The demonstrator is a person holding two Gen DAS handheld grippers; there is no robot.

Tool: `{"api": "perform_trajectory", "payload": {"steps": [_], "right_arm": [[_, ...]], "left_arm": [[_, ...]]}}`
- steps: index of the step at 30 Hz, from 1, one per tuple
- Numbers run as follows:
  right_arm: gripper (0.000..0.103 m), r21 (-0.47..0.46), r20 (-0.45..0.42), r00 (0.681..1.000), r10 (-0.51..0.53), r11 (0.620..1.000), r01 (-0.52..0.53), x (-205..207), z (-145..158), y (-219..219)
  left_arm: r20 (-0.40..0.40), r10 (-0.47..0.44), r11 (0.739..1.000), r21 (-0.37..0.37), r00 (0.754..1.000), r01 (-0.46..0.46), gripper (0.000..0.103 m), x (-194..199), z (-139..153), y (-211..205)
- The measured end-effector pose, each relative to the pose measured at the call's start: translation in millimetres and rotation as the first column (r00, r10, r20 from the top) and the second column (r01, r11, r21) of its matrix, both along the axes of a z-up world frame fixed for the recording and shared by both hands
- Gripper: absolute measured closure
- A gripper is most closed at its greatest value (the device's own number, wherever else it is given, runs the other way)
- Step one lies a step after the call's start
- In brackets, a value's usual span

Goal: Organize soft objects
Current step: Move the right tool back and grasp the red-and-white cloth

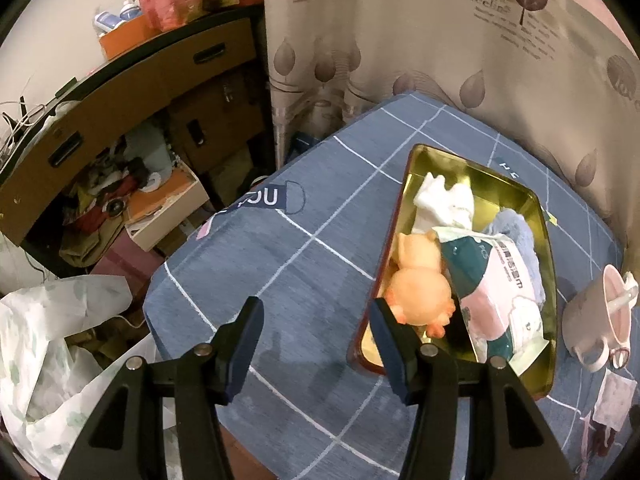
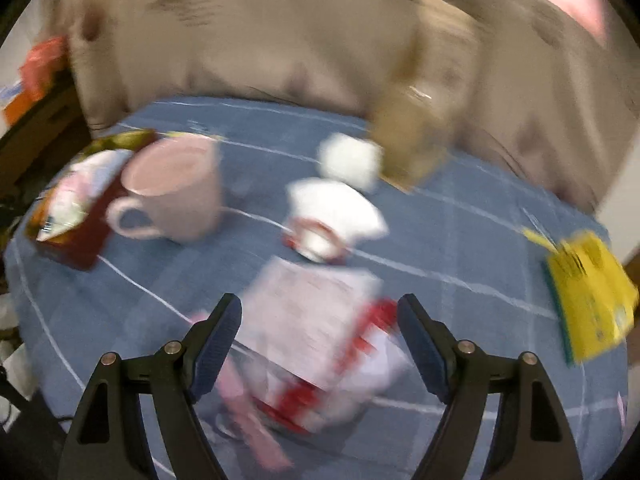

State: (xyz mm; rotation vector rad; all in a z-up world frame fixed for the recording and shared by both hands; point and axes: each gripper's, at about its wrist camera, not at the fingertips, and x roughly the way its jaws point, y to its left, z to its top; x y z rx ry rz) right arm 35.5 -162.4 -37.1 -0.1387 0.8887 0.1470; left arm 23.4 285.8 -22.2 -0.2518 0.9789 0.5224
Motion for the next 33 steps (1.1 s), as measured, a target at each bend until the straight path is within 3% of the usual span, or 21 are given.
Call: {"api": "perform_trajectory", "payload": {"steps": [6, 9, 14, 16, 21, 28, 33], "right_arm": [[0.025, 0.006, -0.061, 0.996, -0.062, 0.998, 0.062, -19, -22, -39], [0.025, 0.041, -0.073, 0.996, -0.046, 0.998, 0.049, -25, -26, -39], [0.013, 0.054, -0.067, 0.998, 0.011, 0.999, -0.008, -25, -35, -16], [0.008, 0.014, -0.077, 0.997, 0.028, 1.0, -0.027, -20, -43, -3], [0.008, -0.091, -0.019, 1.0, 0.012, 0.996, -0.014, -6, -50, 1], [0.009, -0.194, 0.06, 0.992, -0.113, 0.973, 0.123, 26, -50, -55], [0.009, -0.155, 0.063, 0.981, -0.184, 0.969, 0.192, 46, -52, -98]], "left_arm": [[-0.011, -0.012, 1.0, 0.008, 1.0, 0.012, 0.047, 3, -3, -6], [-0.013, -0.017, 1.0, 0.013, 1.0, 0.017, 0.047, 3, -3, -9], [-0.016, -0.032, 0.999, 0.021, 0.999, 0.033, 0.047, 4, -5, -13], [-0.017, -0.034, 0.999, 0.023, 0.999, 0.034, 0.047, 5, -5, -13], [-0.019, -0.032, 0.999, 0.023, 0.999, 0.032, 0.047, 5, -6, -15], [-0.019, -0.051, 0.998, 0.035, 0.999, 0.051, 0.047, 6, -6, -20], [0.005, -0.126, 0.991, 0.037, 0.992, 0.126, 0.047, 7, -1, -38]]}}
